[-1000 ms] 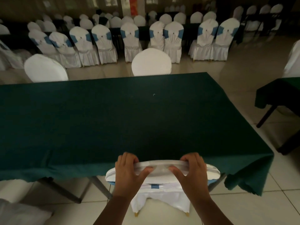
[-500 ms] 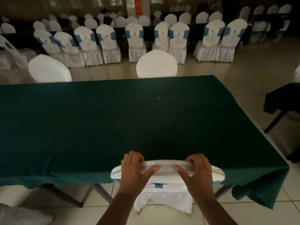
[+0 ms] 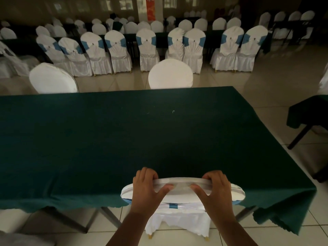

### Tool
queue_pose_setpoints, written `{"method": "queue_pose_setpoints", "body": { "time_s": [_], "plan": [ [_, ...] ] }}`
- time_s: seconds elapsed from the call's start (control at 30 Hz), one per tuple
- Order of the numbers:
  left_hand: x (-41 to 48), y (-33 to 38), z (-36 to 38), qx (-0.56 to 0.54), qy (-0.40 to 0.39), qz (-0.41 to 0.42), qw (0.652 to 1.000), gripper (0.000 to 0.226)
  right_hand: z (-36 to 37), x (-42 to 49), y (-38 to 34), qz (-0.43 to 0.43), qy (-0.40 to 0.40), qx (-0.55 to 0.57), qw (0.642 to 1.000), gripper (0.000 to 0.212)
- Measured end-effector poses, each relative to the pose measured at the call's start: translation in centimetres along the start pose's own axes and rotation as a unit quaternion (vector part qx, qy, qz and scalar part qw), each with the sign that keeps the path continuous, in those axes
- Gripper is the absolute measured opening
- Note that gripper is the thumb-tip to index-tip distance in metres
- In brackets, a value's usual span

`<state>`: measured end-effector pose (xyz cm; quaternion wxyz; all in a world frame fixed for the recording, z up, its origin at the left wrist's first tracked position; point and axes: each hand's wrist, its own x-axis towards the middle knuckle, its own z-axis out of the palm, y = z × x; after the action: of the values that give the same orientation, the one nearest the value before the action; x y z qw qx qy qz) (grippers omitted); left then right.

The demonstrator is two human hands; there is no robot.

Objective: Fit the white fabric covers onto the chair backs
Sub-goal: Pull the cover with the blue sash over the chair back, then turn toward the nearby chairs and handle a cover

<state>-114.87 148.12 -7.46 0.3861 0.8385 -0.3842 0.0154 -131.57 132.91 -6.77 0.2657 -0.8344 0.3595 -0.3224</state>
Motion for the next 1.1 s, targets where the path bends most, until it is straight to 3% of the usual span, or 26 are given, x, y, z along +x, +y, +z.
{"method": "queue_pose_setpoints", "body": {
  "time_s": [0.2,0.33,0.43,0.6,0.77,0.93,1.1],
  "plan": [
    [-0.4,1.1,-1.4,-0.012,-0.068,-0.045,0.997,0.042,-1.9,-0.2,-2.0,0.031,-0.071,0.014,0.997,0.036],
    [-2.4,1.8,-5.3,-0.086,-0.090,-0.073,0.989,0.022,-2.8,-1.2,-6.4,-0.017,-0.141,0.026,0.990,0.030],
    [-5.4,1.1,-10.8,-0.128,-0.098,-0.119,0.980,0.005,-2.7,-2.6,-11.7,-0.022,-0.243,0.069,0.967,0.026],
    [-14.6,-2.1,-23.6,-0.170,-0.045,-0.207,0.962,0.053,1.1,-7.7,-22.7,-0.030,-0.467,0.163,0.869,0.043],
    [-26.4,-6.1,-36.4,-0.204,0.115,-0.332,0.914,0.051,6.3,-15.8,-35.3,-0.062,-0.625,0.190,0.755,0.062],
    [-38.8,-9.3,-50.2,-0.245,0.285,-0.351,0.858,0.064,11.2,-26.3,-50.3,-0.137,-0.690,0.209,0.679,0.065],
    [-49.7,-11.8,-61.6,-0.231,0.366,-0.346,0.833,0.071,13.8,-36.6,-63.5,-0.198,-0.732,0.250,0.602,0.067]
  ]
}}
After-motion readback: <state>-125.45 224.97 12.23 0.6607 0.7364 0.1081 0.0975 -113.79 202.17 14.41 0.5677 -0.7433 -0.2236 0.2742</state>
